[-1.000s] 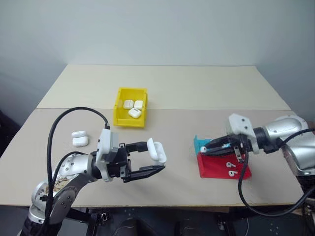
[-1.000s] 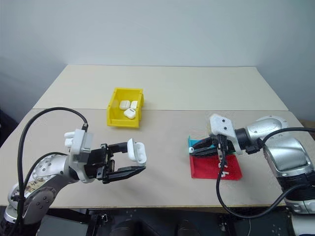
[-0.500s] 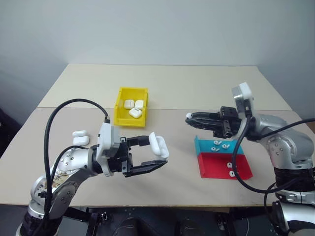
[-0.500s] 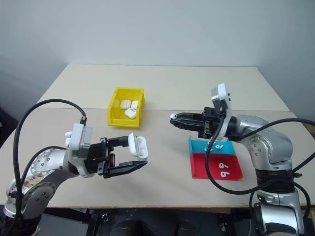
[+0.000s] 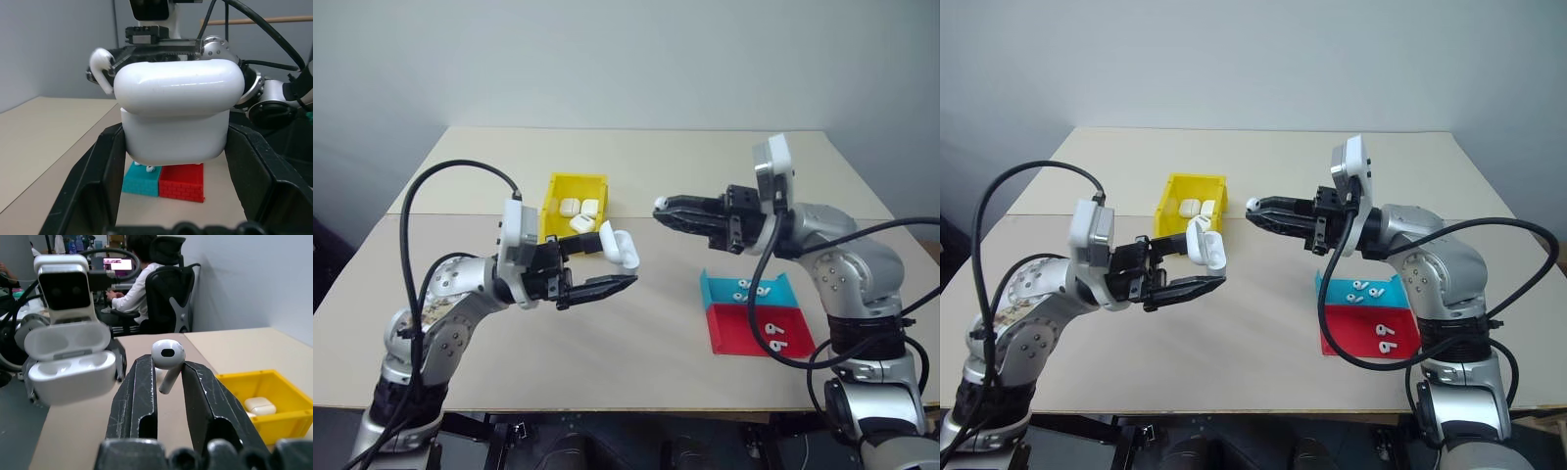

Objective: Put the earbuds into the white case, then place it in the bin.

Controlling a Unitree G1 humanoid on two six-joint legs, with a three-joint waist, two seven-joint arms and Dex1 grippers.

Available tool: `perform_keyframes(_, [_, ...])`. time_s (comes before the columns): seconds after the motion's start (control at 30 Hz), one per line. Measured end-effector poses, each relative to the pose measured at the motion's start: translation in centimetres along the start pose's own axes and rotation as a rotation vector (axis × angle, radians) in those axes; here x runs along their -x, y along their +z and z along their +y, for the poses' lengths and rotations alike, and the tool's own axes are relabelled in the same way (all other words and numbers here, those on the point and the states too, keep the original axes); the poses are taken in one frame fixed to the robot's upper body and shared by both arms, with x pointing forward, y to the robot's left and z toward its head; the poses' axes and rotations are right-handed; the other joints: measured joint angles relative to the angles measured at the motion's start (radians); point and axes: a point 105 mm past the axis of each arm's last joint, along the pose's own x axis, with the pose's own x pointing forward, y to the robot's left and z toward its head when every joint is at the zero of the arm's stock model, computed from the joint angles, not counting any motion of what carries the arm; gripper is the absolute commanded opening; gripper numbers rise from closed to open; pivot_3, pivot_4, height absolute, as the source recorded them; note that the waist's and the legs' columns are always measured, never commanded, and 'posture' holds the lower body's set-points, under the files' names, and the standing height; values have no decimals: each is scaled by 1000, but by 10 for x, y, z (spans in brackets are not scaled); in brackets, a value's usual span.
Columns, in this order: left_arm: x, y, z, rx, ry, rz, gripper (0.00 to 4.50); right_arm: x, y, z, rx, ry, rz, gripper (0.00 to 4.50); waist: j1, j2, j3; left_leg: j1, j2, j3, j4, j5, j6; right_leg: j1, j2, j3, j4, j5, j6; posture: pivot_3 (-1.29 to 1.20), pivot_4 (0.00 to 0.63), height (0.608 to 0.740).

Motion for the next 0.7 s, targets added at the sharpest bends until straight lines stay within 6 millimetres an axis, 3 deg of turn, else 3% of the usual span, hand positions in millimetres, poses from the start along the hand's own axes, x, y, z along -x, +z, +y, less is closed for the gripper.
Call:
perform_keyframes(0.37, [-12,-11,10,32,-83,-24,2772,-7,14,25,-52,39,-88,593,0,0,0,0,0,0,0,0,0,0,0,0,0,0,0,0,150,740])
perform_keyframes(0.7, [-15,-8,13,2,-127,-41,2772,-5,1,34,-56,30,-36,593,-1,0,0,0,0,0,0,0,0,0,0,0,0,0,0,0,150,740])
